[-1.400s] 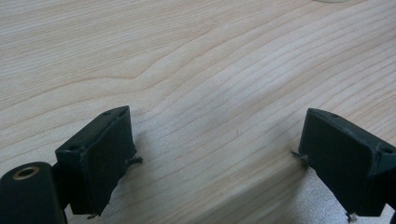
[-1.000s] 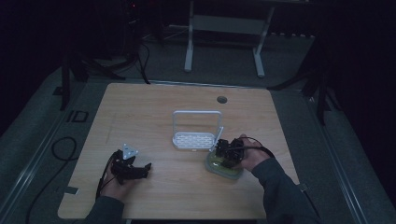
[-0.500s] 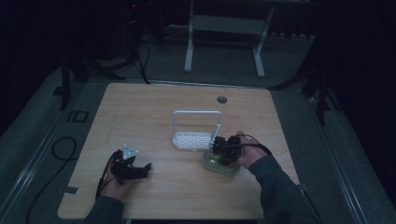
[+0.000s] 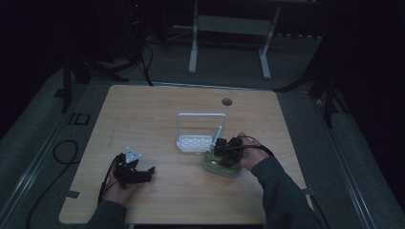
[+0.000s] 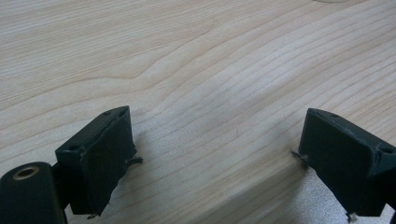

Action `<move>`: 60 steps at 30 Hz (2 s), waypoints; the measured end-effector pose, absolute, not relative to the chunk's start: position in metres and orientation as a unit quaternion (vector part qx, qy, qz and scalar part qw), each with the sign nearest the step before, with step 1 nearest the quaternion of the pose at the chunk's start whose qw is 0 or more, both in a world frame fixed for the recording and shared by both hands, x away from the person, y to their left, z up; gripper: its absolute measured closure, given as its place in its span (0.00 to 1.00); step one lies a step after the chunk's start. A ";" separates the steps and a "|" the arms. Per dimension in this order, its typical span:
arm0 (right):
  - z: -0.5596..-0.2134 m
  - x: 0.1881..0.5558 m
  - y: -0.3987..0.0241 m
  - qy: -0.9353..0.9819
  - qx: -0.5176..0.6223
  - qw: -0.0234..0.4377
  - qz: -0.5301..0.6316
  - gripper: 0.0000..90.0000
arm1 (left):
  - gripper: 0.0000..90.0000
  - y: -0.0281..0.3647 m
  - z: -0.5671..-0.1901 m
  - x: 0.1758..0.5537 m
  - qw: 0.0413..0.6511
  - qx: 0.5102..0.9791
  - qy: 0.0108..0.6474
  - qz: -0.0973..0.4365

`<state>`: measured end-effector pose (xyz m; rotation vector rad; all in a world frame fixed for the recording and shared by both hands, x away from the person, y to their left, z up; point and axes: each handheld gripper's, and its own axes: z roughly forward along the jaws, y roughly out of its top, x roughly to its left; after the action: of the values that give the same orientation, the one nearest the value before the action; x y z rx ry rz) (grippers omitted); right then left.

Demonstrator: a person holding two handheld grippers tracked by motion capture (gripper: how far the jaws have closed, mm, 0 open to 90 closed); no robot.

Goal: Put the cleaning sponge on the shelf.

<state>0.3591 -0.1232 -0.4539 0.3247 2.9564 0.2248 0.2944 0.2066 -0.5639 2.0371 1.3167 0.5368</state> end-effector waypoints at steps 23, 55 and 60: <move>-0.449 0.366 -0.109 0.990 0.068 0.099 0.080 0.80 | 0.11 0.207 -0.564 0.294 0.323 0.776 0.502 0.204; -0.434 0.370 -0.094 0.985 0.024 0.145 0.089 0.80 | 0.11 0.206 -0.564 0.294 0.325 0.777 0.500 0.203; -0.431 0.370 -0.093 0.983 0.019 0.156 0.094 0.80 | 0.11 0.206 -0.564 0.294 0.325 0.777 0.500 0.203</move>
<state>0.3697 -0.0926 -0.4313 0.0546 2.8140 0.2682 0.2941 0.2058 -0.5640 2.0375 1.3106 0.5330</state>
